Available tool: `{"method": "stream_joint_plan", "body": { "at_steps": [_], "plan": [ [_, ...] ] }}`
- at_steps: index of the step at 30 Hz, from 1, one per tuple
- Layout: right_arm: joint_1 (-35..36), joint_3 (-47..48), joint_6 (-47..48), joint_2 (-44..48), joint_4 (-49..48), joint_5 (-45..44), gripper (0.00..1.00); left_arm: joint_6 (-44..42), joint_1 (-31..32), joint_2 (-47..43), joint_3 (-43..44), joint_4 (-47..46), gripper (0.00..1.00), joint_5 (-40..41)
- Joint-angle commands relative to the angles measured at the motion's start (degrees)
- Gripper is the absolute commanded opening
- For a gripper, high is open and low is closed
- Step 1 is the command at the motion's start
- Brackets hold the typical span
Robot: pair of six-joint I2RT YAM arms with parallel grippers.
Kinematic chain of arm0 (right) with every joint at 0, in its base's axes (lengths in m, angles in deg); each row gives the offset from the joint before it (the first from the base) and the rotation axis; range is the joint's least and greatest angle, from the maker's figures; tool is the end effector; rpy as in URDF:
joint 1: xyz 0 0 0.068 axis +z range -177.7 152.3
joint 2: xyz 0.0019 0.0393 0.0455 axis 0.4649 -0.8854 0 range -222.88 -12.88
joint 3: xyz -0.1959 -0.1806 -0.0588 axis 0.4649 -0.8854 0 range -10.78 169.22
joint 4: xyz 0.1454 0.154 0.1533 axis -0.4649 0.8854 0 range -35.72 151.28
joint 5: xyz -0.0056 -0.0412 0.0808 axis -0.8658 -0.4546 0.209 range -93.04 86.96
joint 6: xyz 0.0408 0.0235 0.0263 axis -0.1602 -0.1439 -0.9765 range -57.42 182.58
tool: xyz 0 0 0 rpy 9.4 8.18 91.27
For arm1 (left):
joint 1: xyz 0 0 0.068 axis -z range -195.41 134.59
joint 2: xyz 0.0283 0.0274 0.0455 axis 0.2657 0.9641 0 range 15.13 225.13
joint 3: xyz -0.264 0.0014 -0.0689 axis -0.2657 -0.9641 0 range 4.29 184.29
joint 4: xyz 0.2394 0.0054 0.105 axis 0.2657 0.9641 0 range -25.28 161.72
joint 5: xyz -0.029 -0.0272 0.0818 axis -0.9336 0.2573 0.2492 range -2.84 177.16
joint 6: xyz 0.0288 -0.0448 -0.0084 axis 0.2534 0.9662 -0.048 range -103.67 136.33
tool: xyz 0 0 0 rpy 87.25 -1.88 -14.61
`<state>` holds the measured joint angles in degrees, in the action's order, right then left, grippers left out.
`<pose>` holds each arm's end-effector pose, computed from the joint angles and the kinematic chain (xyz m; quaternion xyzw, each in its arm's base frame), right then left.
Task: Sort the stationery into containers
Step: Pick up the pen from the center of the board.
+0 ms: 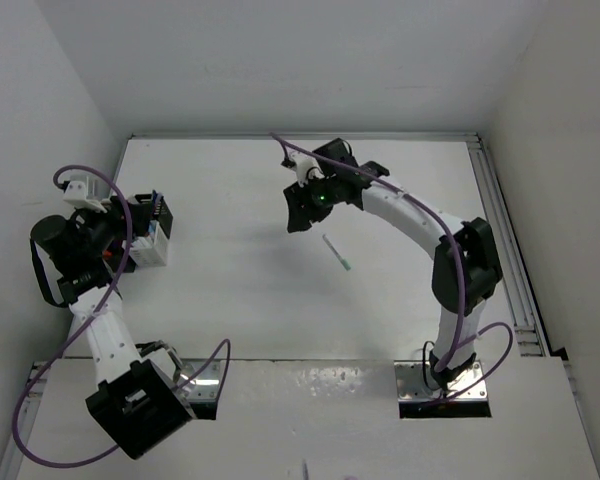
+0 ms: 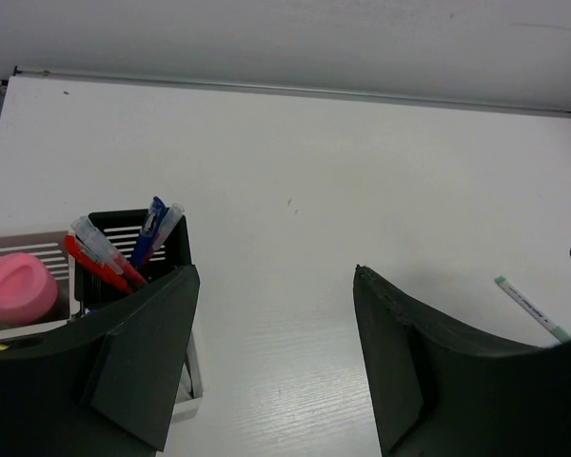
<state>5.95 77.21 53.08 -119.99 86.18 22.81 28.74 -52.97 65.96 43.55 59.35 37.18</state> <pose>0.3373 0.2431 0.2598 -0.2653 0.8829 0.3156 0.2248 0.1765 0.1014 0.3173 -0.0292 0.7306 -0.1751 0.6593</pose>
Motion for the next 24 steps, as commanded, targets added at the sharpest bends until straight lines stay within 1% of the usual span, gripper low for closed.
{"method": "stream_joint_plan", "body": {
  "at_steps": [1, 2, 4, 5, 6, 9, 10, 11, 13, 15, 17, 18, 19, 21, 24],
  "plan": [
    [-0.5, 3.0, 32.7, -2.0, 12.0, -9.3, 0.57, -0.7, -0.1, 0.6, 2.4, -1.3, 0.72, -2.7],
    [-0.8, 1.2, 35.5, -1.6, 12.1, -12.9, 0.58, -0.6, -0.1, 0.9, 2.5, -1.6, 0.72, -2.7],
    [-1.1, 0.0, 37.7, -1.7, 12.0, -16.2, 0.61, -0.5, -0.2, 1.1, 2.7, -1.7, 0.72, -2.7],
    [-1.4, 1.0, 36.9, -2.8, 12.7, -17.0, 0.60, -0.6, -0.2, 1.1, 2.7, -1.5, 0.72, -2.8],
    [-2.4, 1.9, 35.9, -3.8, 15.6, -15.9, 0.60, -0.5, -0.1, 1.0, 2.7, -1.5, 0.72, -2.8],
    [-4.7, 5.4, 26.5, -7.3, 17.8, -13.8, 0.55, -0.3, 0.0, 0.8, 2.4, -2.0, 0.72, -2.8],
    [-5.3, 5.6, 20.9, -8.0, 17.8, -12.5, 0.53, -0.2, 0.0, 0.8, 2.4, -2.1, 0.72, -2.9],
    [-5.8, 5.0, 18.1, -9.2, 17.2, -12.1, 0.50, -0.1, 0.0, 0.7, 2.4, -2.3, 0.72, -3.0],
    [-6.6, 3.7, 11.7, -10.1, 15.9, -12.0, 0.47, -0.1, 0.0, 0.8, 2.5, -2.2, 0.72, -3.0],
    [-6.5, 2.5, 7.2, -11.1, 13.8, -13.7, 0.43, -0.3, 0.0, 0.8, 2.7, -2.0, 0.72, -2.8],
    [-6.0, 1.1, 5.8, -11.8, 12.0, -16.4, 0.40, -0.4, 0.1, 0.9, 2.9, -2.0, 0.72, -2.8],
    [-5.7, 1.1, 5.4, -12.9, 11.7, -17.3, 0.36, -0.4, 0.0, 1.1, 3.0, -1.9, 0.72, -2.7],
    [-5.5, 2.0, 5.4, -13.6, 12.0, -17.8, 0.35, -0.4, 0.0, 1.1, 3.1, -1.8, 0.72, -2.7],
    [-5.2, 3.3, 5.6, -16.2, 13.4, -18.4, 0.32, -0.4, 0.0, 1.4, 3.1, -1.9, 0.72, -2.5],
    [-5.0, 5.9, 6.0, -18.5, 14.5, -18.6, 0.33, -0.5, 0.0, 1.5, 2.8, -1.8, 0.72, -2.3]
  ]
}}
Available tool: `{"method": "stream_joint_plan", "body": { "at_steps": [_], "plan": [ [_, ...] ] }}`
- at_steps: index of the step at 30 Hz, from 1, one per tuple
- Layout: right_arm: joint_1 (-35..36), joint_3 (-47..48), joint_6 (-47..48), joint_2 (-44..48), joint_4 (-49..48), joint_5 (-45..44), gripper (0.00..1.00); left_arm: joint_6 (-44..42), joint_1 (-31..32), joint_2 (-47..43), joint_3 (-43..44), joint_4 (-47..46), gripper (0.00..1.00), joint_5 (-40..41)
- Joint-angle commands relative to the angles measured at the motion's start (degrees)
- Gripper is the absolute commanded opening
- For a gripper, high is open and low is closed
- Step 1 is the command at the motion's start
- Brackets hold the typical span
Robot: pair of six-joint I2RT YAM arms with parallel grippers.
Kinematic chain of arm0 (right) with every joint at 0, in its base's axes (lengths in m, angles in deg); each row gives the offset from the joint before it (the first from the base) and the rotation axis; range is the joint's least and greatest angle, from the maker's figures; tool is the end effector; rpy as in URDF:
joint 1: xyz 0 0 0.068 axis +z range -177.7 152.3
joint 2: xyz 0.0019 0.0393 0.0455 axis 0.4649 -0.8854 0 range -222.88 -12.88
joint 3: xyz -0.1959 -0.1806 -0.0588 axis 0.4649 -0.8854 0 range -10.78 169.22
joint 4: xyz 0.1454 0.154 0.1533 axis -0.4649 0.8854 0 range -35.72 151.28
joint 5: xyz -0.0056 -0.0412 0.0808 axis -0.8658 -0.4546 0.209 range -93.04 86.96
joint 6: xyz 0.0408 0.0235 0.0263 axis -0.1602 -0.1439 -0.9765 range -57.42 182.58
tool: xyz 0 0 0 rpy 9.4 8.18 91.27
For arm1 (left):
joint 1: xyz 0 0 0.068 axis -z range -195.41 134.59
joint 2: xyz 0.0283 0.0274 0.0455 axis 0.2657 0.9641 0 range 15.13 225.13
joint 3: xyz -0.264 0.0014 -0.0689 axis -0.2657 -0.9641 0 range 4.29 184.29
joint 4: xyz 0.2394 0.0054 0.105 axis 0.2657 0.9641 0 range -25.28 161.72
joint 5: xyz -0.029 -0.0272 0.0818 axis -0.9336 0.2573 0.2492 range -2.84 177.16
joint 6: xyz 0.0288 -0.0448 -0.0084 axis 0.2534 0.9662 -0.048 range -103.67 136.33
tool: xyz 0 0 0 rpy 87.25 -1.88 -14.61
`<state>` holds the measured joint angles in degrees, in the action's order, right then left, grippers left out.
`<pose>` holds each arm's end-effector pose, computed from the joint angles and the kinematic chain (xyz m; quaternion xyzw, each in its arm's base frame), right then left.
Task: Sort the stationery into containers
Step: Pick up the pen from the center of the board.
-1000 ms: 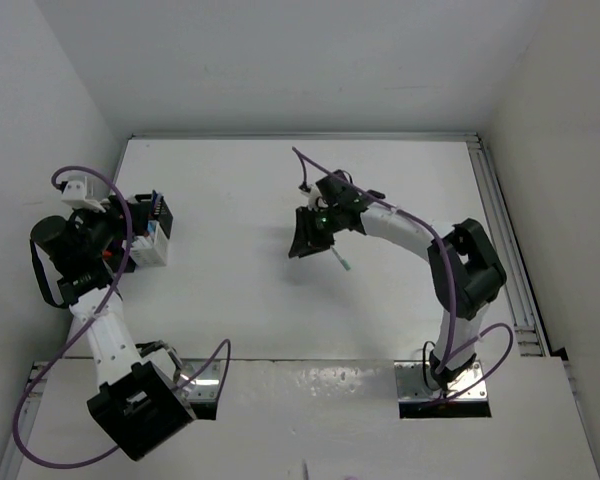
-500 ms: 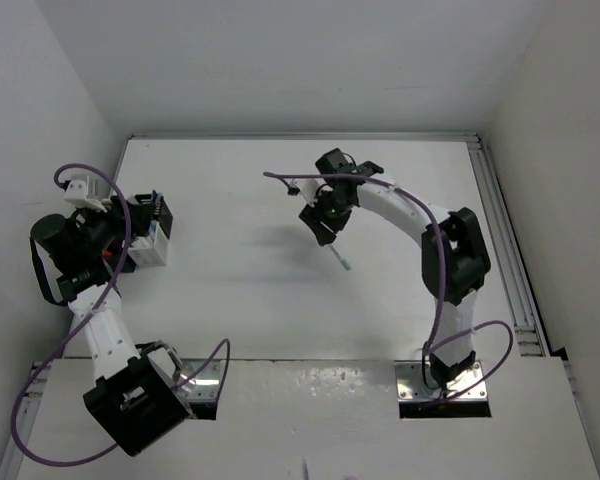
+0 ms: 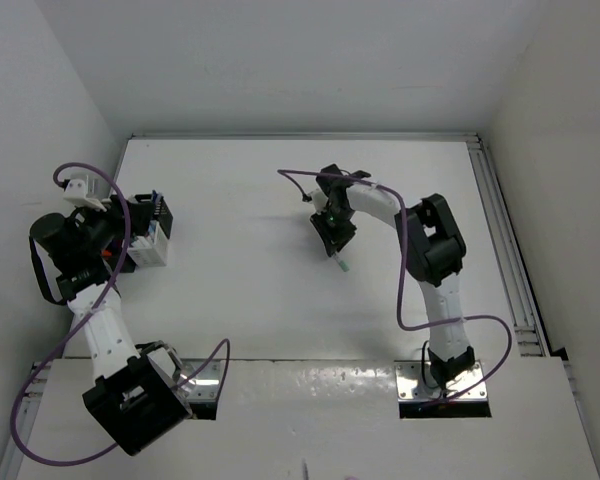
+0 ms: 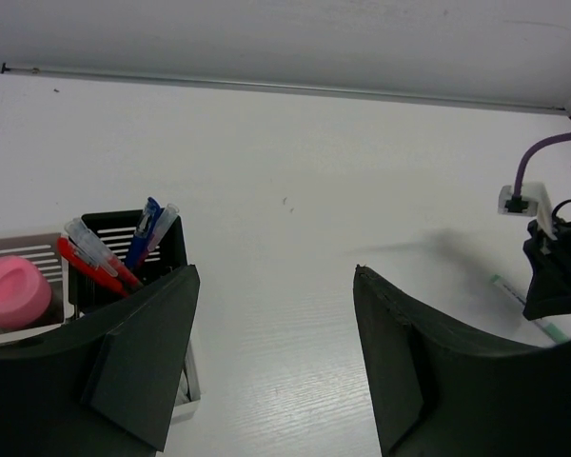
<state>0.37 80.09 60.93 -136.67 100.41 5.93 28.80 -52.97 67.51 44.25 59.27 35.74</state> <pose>0.3731 0.2052 0.1430 -0.2341 0.9644 0.0996 0.0719 0.1807 0.1039 0.3168 -0.0247 0.7329 -0.1873 0.6536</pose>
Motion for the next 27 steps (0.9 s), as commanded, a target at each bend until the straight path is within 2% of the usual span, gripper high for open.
{"method": "stream_joint_plan", "body": {
  "at_steps": [1, 5, 9, 11, 14, 16, 18, 21, 22, 24, 27],
  "plan": [
    [0.7, 3.1, -2.0, -2.0, 0.2, -2.1, 0.33, -0.6, 0.1, -0.1, 2.0, -1.6, 0.72, -0.8],
    [1.2, 2.5, -2.6, -3.0, -0.6, -4.5, 0.36, -1.0, -0.1, -0.3, 1.6, -1.1, 0.72, -0.4],
    [1.2, 2.6, -1.6, -4.3, -0.9, -6.0, 0.35, -1.1, -0.1, 0.1, 1.3, -1.1, 0.72, -0.3],
    [1.3, 2.7, -0.9, -5.3, -1.1, -6.5, 0.31, -1.1, 0.0, 0.4, 1.3, -1.1, 0.72, -0.2],
    [2.1, 2.6, 0.5, -6.9, -1.5, -8.8, 0.17, -1.1, 0.1, 0.3, 1.3, -1.1, 0.72, 0.0],
    [3.2, 2.3, 0.7, -8.0, -1.7, -14.0, 0.06, -1.5, 0.3, 0.2, 1.3, -1.1, 0.72, 0.4],
    [4.4, 0.9, 1.2, -8.2, -2.5, -16.0, 0.07, -2.3, 0.6, 0.3, 2.0, -0.3, 0.72, 1.9],
    [5.1, -0.3, 1.1, -8.7, -2.4, -14.9, 0.06, -4.5, 1.4, 0.3, 2.7, 0.5, 0.72, 1.9],
    [5.2, -0.3, 1.2, -8.7, -2.5, -14.0, 0.01, -4.8, 1.7, 0.2, 2.7, 0.4, 0.72, 1.5],
    [5.1, -0.1, 1.1, -8.4, -1.5, -9.9, 0.00, -6.7, 3.0, 0.2, 3.4, 0.4, 0.72, -1.5],
    [4.9, 1.4, -0.7, -4.6, 1.1, -3.6, 0.00, -18.4, 7.0, 0.3, 6.6, 4.6, 0.72, -5.6]
  ]
}}
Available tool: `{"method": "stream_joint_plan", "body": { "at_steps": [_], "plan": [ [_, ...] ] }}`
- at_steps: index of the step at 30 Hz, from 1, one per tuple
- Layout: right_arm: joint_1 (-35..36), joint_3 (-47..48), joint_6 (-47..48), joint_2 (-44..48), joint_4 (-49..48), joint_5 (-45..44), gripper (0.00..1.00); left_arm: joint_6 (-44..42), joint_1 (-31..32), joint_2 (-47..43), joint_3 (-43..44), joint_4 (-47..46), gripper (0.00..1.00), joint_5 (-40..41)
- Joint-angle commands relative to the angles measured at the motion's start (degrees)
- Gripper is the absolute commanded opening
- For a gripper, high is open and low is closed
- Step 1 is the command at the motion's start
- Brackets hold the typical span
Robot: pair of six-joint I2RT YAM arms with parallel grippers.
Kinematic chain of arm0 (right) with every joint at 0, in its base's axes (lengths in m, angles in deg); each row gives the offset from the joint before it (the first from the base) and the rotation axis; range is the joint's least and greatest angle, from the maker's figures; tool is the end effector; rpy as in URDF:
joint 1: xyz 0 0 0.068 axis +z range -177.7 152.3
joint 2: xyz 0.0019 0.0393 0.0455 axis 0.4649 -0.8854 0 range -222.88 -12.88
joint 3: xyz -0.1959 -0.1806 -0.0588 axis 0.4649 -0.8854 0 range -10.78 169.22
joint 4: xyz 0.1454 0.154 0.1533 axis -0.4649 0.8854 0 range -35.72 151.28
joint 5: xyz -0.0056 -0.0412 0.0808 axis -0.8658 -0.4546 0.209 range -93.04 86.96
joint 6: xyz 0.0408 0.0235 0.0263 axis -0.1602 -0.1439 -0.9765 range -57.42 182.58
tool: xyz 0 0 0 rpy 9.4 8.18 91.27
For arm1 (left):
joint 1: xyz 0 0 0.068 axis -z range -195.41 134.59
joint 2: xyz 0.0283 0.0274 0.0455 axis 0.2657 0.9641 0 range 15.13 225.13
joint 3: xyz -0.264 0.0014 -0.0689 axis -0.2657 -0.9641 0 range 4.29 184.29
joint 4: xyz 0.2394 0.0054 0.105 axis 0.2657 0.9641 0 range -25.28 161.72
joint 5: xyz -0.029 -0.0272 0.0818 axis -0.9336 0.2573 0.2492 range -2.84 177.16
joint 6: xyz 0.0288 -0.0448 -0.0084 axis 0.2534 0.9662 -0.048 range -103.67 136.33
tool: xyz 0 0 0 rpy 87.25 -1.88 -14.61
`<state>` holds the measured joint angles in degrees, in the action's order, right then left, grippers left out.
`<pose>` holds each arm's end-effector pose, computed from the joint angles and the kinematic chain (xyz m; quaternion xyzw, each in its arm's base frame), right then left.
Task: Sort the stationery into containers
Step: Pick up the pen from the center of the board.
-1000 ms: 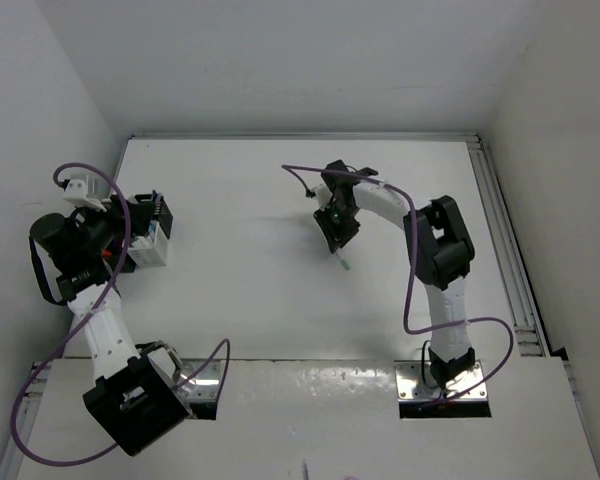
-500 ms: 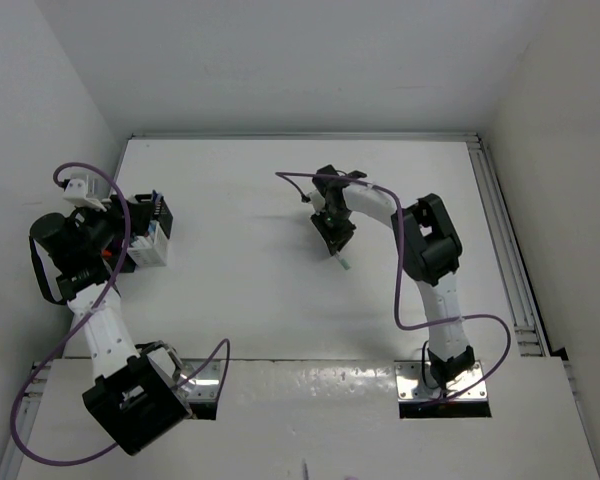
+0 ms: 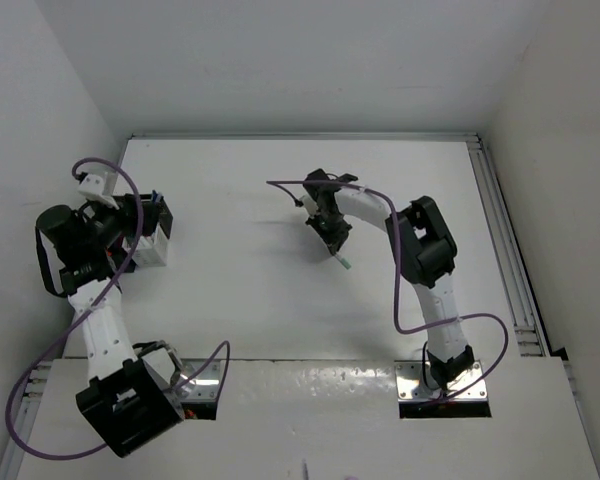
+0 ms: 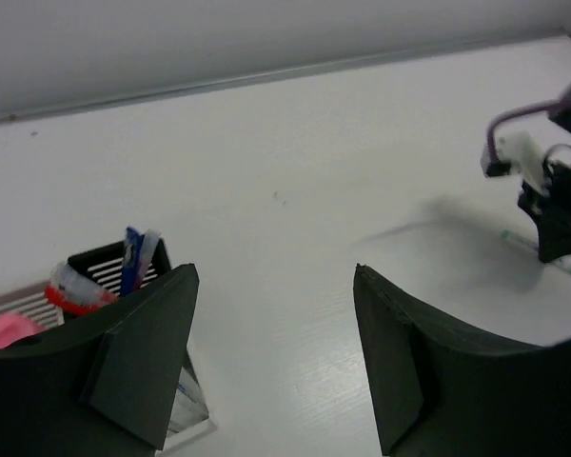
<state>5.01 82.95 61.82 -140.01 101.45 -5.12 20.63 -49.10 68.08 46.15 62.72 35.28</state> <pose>0.3666 0.2338 0.1311 -0.2729 0.9584 0.0063 0.0839 0.1883 0.0919 0.3208 0.0457 0.7393 -0.1739 0.6489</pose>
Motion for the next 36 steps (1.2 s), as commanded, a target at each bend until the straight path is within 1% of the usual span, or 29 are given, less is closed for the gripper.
{"method": "stream_joint_plan", "body": {
  "at_steps": [1, 2, 3, 4, 5, 6, 7, 8, 9, 10, 13, 14, 15, 16, 17, 18, 19, 21, 22, 23, 28, 32, 36],
  "plan": [
    [0.2, -0.6, -2.9, 2.2, 0.4, 11.7, 0.00, -19.0, 4.3, -0.1, 7.8, 7.5, 0.72, -7.0],
    [-0.2, 0.3, -3.5, 3.8, 1.2, 14.1, 0.00, -22.7, 7.2, 0.2, 9.1, 9.8, 0.73, -8.1],
    [-0.5, 3.2, -4.4, 5.1, 1.8, 17.0, 0.00, -28.8, 9.2, 0.5, 10.0, 11.6, 0.73, -9.0],
    [-0.6, 5.2, -5.1, 6.0, 2.5, 23.2, 0.00, -31.3, 10.7, 0.8, 11.4, 14.9, 0.73, -9.9],
    [-1.4, 7.4, -5.9, 7.1, 4.0, 26.3, 0.00, -32.5, 14.9, 1.3, 11.7, 15.7, 0.74, -9.5],
    [-1.8, 11.5, -7.8, 7.3, 4.6, 29.2, 0.00, -34.6, 17.6, 1.6, 12.2, 16.3, 0.74, -8.6],
    [-2.0, 13.0, -9.0, 7.6, 4.9, 33.9, 0.00, -36.5, 20.3, 2.2, 13.3, 19.0, 0.74, -6.9],
    [-2.5, 14.2, -10.0, 8.4, 4.9, 36.3, 0.00, -39.2, 26.0, 2.9, 14.2, 21.2, 0.74, -5.7],
    [-2.7, 14.5, -12.4, 9.1, 4.2, 38.3, 0.00, -45.2, 29.3, 3.3, 15.0, 23.5, 0.74, -5.0],
    [-2.8, 14.0, -13.5, 9.9, 3.7, 43.3, 0.00, -48.3, 35.4, 4.3, 16.5, 28.1, 0.74, -2.6],
    [-2.7, 11.2, -15.0, 12.1, 3.4, 49.2, 0.00, -58.7, 42.2, 5.9, 18.3, 35.5, 0.74, 0.3],
    [-2.3, 10.3, -14.8, 12.7, 3.7, 52.1, 0.00, -61.0, 46.2, 7.4, 19.8, 37.4, 0.74, 1.0],
    [-2.2, 9.2, -14.5, 13.3, 4.1, 52.7, 0.00, -66.5, 48.2, 8.1, 20.7, 41.4, 0.74, 1.7],
    [-2.1, 8.6, -14.5, 13.7, 4.4, 53.1, 0.00, -69.6, 50.1, 8.9, 21.5, 43.3, 0.73, 3.5],
    [-2.0, 8.0, -14.5, 14.0, 4.4, 53.8, 0.00, -72.3, 53.9, 10.1, 22.6, 45.0, 0.72, 4.9],
    [-2.1, 6.7, -14.8, 14.7, 4.4, 54.0, 0.00, -76.7, 56.0, 10.6, 22.9, 47.0, 0.71, 6.3],
    [-2.1, 6.4, -15.2, 15.1, 4.4, 54.3, 0.00, -79.3, 59.7, 10.9, 23.2, 48.1, 0.71, 9.6],
    [-2.1, 4.9, -17.3, 16.0, 3.9, 55.2, 0.00, -85.6, 62.7, 11.2, 23.2, 49.5, 0.69, 12.8],
    [-2.2, 4.1, -18.7, 16.3, 3.4, 55.5, 0.00, -87.1, 65.0, 10.8, 22.9, 49.5, 0.68, 14.9],
    [-2.3, 2.4, -21.2, 16.6, 2.3, 55.8, 0.00, -88.7, 65.9, 10.5, 22.2, 48.2, 0.67, 15.9],
    [-2.2, -1.7, -28.1, 17.3, -1.7, 56.2, 0.00, -90.2, 71.0, 10.1, 21.0, 43.6, 0.63, 19.4],
    [-2.1, -1.2, -30.2, 17.1, -2.8, 56.0, 0.00, -92.6, 74.4, 12.7, 20.3, 42.7, 0.62, 22.4],
    [-2.1, -1.3, -31.2, 16.9, -3.1, 56.1, 0.00, -92.4, 75.7, 15.6, 22.1, 42.9, 0.60, 21.6]
  ]
}}
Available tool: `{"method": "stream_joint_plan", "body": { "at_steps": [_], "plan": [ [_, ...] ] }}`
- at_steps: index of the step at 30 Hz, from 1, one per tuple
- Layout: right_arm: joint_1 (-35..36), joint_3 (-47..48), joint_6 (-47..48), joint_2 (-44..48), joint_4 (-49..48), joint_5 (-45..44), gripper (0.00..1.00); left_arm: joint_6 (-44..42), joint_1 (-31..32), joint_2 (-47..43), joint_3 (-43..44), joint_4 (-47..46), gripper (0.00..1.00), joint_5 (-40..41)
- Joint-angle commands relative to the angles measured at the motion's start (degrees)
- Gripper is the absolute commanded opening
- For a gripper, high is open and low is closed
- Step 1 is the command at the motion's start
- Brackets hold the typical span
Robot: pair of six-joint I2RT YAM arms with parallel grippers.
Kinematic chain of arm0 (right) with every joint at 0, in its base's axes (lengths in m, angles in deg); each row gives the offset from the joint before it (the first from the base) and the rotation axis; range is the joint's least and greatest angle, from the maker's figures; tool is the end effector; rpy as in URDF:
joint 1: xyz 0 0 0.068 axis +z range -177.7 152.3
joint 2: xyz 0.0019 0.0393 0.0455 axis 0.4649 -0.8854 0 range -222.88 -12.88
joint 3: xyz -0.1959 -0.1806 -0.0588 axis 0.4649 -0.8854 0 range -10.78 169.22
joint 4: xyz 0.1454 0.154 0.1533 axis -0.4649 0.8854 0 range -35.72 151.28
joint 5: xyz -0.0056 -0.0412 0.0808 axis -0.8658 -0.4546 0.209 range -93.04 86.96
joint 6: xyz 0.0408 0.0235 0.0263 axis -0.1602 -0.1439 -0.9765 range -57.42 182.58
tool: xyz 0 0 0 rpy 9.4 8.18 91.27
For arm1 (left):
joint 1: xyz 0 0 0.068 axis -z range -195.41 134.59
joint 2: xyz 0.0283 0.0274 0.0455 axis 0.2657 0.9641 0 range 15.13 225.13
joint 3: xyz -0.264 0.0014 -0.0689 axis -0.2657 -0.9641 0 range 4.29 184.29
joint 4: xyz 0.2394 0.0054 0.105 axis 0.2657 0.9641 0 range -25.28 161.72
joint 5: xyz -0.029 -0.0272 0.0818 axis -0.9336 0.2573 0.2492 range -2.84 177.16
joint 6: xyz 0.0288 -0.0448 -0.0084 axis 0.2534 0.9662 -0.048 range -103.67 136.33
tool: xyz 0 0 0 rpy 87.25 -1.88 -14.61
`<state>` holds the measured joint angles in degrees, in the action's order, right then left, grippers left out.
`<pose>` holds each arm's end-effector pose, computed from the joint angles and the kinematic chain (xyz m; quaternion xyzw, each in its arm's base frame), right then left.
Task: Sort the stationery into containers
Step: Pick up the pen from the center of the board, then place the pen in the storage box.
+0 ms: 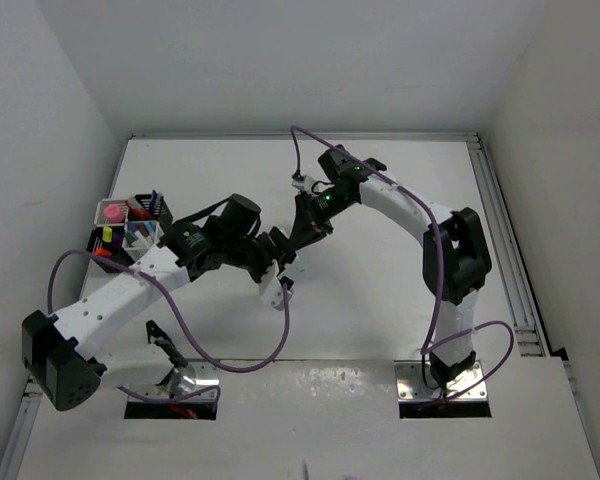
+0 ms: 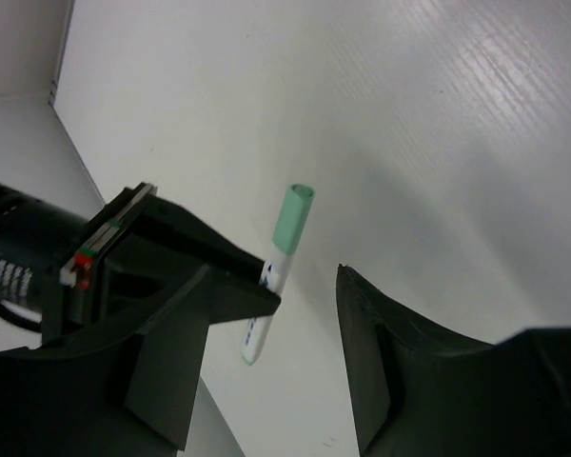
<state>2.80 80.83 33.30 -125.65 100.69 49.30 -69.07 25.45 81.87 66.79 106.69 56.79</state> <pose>0.3380 0.2317 0.2359 0.0952 -0.8794 -0.4620 0.0643 0.1675 -0.1686 0.3222 0.8429 0.3176 -0.0885 0.4252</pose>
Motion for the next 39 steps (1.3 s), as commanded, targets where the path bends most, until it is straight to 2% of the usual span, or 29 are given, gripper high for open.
{"method": "stream_joint_plan", "body": {
  "at_steps": [1, 7, 18, 26, 29, 32, 33, 34, 35, 36, 37, 38, 39],
  "plan": [
    [0.1, 0.6, -3.0, 2.6, -2.2, 1.7, 0.00, -3.2, 1.3, 2.6, 2.0, 0.5, 0.60, 0.0],
    [0.1, 0.2, -4.0, 3.1, -2.2, 0.4, 0.00, -3.9, 2.0, 5.6, 4.4, 3.0, 0.59, -0.5],
    [0.0, -0.4, -6.7, 1.2, -4.0, -0.1, 0.00, -6.9, 5.4, 6.8, 2.4, 1.6, 0.52, 2.3],
    [0.0, -0.4, -6.6, 1.9, -3.9, -0.1, 0.00, -3.2, 6.3, 8.2, 1.6, -1.4, 0.41, 5.5],
    [0.0, -1.3, -6.5, 2.6, -4.1, -0.2, 0.00, -0.8, 6.4, 8.9, 1.6, -3.2, 0.30, 6.7],
    [0.0, -4.4, -6.2, 4.2, -4.3, 0.0, 0.00, 0.8, 6.4, 8.9, 1.0, -4.9, 0.12, 7.3],
    [0.0, -4.4, -6.2, 4.6, -4.3, 0.3, 0.00, 0.8, 6.4, 8.8, 0.8, -4.9, 0.10, 7.5],
    [-0.1, -5.1, -6.0, 4.8, -4.3, 0.6, 0.05, 1.1, 6.3, 8.7, 0.6, -5.5, 0.06, 7.4],
    [-0.9, -5.4, -5.9, 5.0, -4.7, 1.4, 0.16, 1.7, 6.3, 8.0, 0.2, -6.3, 0.00, 7.3],
    [-1.5, -5.2, -5.9, 5.1, -4.9, 2.0, 0.39, 2.6, 6.4, 7.4, -0.1, -7.4, 0.00, 7.1],
    [-2.1, -5.1, -6.2, 5.1, -5.5, 3.0, 0.49, 3.0, 6.6, 6.4, -0.4, -7.9, 0.00, 6.5],
    [-4.1, -4.7, -7.2, 4.9, -6.8, 3.5, 0.66, 3.6, 6.9, 5.9, -0.7, -7.8, 0.00, 6.2],
    [-5.6, -4.3, -7.2, 4.8, -7.5, 4.0, 0.66, 4.0, 7.3, 5.4, -0.6, -7.5, 0.00, 6.0]
  ]
}}
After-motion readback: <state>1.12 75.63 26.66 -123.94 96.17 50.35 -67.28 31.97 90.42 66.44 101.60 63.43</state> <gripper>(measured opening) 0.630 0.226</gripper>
